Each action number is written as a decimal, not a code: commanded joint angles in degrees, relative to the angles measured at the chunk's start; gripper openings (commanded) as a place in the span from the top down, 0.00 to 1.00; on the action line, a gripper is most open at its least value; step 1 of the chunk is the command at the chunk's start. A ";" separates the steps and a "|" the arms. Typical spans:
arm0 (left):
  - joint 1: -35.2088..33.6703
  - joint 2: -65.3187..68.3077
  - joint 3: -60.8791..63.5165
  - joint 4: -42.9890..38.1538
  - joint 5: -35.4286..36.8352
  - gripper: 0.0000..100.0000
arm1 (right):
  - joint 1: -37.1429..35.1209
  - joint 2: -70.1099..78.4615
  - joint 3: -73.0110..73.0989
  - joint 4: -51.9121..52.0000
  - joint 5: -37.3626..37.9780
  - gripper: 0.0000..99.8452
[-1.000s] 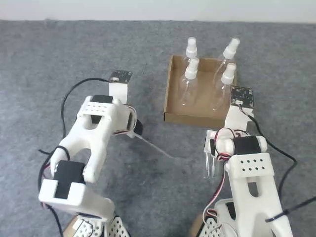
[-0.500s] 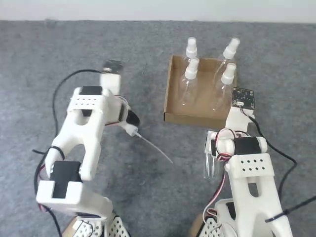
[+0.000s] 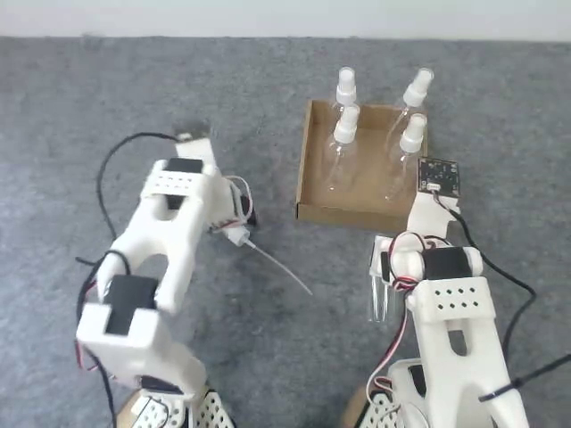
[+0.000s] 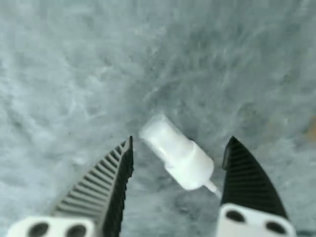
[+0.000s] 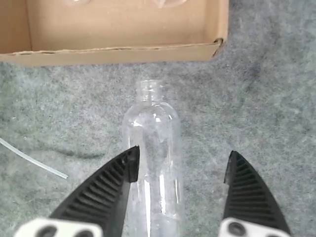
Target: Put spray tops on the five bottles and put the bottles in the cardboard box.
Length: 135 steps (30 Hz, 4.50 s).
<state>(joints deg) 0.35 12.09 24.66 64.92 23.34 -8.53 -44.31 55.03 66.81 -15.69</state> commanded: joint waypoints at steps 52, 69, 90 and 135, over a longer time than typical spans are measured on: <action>3.34 -30.95 3.03 1.58 -15.30 0.99 | 0.22 -0.48 -2.37 0.66 8.35 0.76; 2.37 -51.52 26.68 -10.64 -14.24 0.99 | -10.86 9.80 -9.14 1.01 10.37 0.76; 2.81 -52.48 27.65 -10.81 -14.24 0.99 | -6.55 26.59 -6.86 -11.12 10.29 0.76; -5.19 -73.14 6.20 -4.22 -14.15 0.99 | -28.70 -6.73 2.90 -39.96 25.49 0.99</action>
<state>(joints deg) -2.20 -53.67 34.42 61.14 8.66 -35.60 -48.97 57.49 33.85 9.54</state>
